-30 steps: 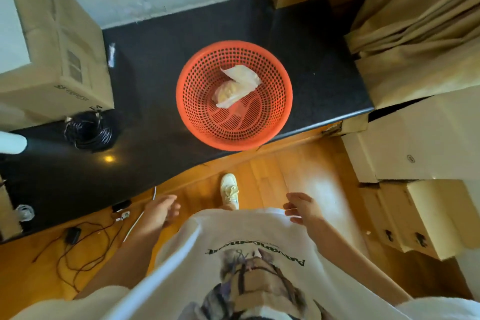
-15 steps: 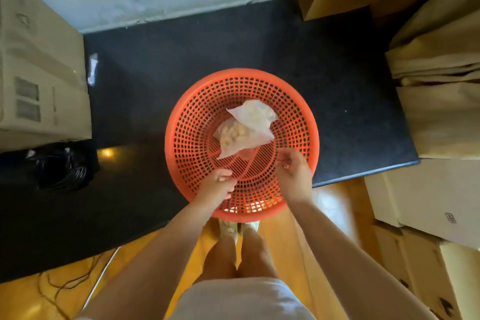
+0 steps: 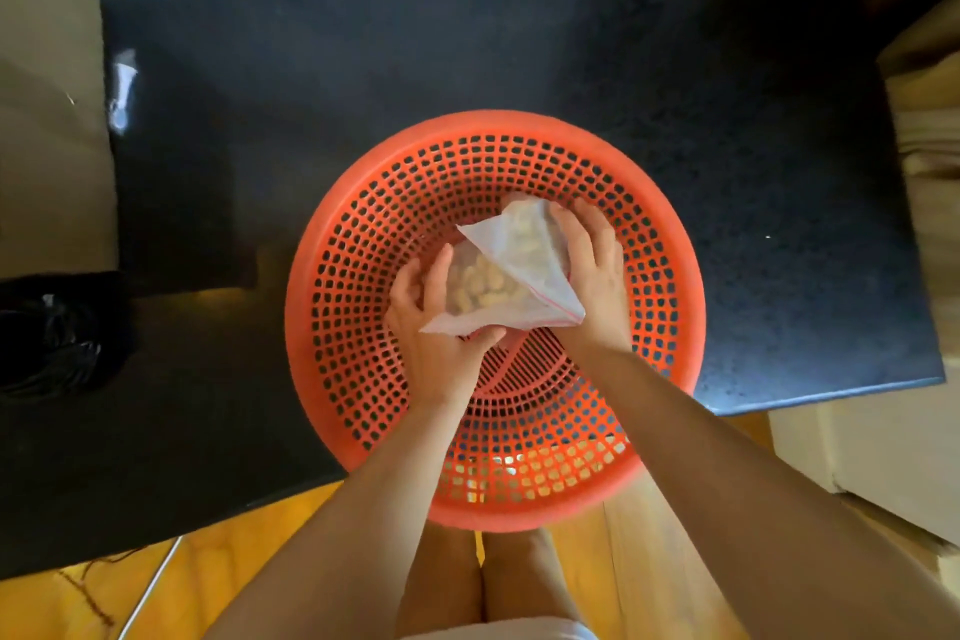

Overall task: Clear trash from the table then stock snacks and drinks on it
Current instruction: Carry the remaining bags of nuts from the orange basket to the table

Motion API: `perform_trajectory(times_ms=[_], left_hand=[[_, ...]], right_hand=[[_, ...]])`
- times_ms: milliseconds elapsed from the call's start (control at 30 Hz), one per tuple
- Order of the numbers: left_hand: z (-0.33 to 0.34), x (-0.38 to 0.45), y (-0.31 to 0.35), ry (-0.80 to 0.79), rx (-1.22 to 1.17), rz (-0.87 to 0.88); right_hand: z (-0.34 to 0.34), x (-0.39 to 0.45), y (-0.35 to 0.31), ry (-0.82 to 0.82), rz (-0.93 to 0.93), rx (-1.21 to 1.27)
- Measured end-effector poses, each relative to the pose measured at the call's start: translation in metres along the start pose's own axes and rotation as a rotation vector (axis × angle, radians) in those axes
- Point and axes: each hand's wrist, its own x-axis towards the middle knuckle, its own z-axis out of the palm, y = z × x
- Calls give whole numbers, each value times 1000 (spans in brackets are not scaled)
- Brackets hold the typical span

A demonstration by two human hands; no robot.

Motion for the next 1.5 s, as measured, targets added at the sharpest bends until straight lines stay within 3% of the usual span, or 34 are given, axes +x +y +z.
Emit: perform_trajectory(times_ms=[167,300,433,533,733,933,1100,1267,1500], left_hand=[[-7,22,3,-119,-30,114],[-29,20,19,-49,-246,61],[-61,5,41,-73,-499,-133],[-90,-11,63,-106,-647,-84],[-124,-39,79,-194,-719,7],[-143,-66,96,-428,-800,-75],[-163,-88,108,-655,-720,-24],[-169,-120,113,-895,-596,56],[-154,-218,117,-1391,-294,266]], right_hand=[[-6,12,-1,-25,-76,38],[-20,10,-16,35,45,276],[-49,-10,-36,58,284,754],[-80,-35,-44,141,375,854],[-131,-103,-58,195,473,1206],[-155,-193,-80,395,575,1544],[-153,-274,-109,665,634,1693],[-140,-357,-141,868,571,1598],[-86,-488,-184,1391,700,1428]])
